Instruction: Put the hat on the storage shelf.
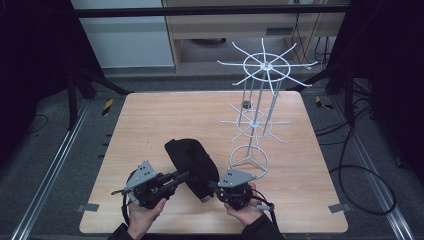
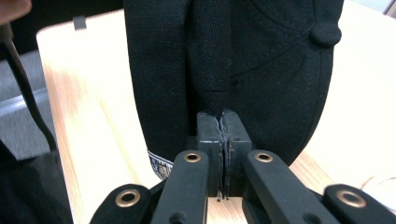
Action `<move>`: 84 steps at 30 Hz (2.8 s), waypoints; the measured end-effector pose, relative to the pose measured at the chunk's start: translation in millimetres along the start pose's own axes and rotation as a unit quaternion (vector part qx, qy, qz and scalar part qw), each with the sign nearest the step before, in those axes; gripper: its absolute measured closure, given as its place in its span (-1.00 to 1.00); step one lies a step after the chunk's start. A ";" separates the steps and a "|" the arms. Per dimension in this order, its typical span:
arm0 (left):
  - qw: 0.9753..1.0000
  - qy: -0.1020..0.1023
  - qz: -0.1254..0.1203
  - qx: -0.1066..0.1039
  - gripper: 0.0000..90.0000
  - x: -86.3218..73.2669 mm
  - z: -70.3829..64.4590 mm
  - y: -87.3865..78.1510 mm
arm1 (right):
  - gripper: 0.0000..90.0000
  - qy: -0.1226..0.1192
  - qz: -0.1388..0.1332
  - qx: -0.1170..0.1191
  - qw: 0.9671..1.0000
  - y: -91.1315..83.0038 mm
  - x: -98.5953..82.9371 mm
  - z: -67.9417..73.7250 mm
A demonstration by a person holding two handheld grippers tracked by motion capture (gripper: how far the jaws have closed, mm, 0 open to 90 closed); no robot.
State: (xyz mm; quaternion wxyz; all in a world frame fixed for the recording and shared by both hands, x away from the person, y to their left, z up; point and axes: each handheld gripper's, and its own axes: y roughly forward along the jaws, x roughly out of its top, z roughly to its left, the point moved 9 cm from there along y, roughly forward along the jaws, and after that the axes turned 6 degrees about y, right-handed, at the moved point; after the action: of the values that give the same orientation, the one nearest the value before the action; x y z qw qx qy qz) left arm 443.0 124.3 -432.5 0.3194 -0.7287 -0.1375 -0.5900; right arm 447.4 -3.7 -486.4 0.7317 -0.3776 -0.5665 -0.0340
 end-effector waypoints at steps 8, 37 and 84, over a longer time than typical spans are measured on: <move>0.999 -0.002 0.027 0.019 0.50 -16.1 6.5 -10.0 | 0.98 -0.017 0.028 0.008 0.999 11.5 -7.0 9.2; 0.989 0.025 0.078 0.125 0.60 -16.1 50.7 -21.9 | 0.97 -0.034 0.044 0.018 0.998 31.6 -12.5 29.0; 0.977 -0.010 0.175 0.123 0.79 -82.9 125.2 -7.3 | 0.78 0.057 0.034 -0.014 0.998 38.3 -14.6 15.8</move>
State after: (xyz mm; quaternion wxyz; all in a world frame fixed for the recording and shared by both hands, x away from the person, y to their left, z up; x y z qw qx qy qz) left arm 513.3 223.1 -521.3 0.5035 -0.7027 -0.0826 -0.4959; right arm 447.8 27.4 -517.4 0.7580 -0.4040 -0.5106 -0.0384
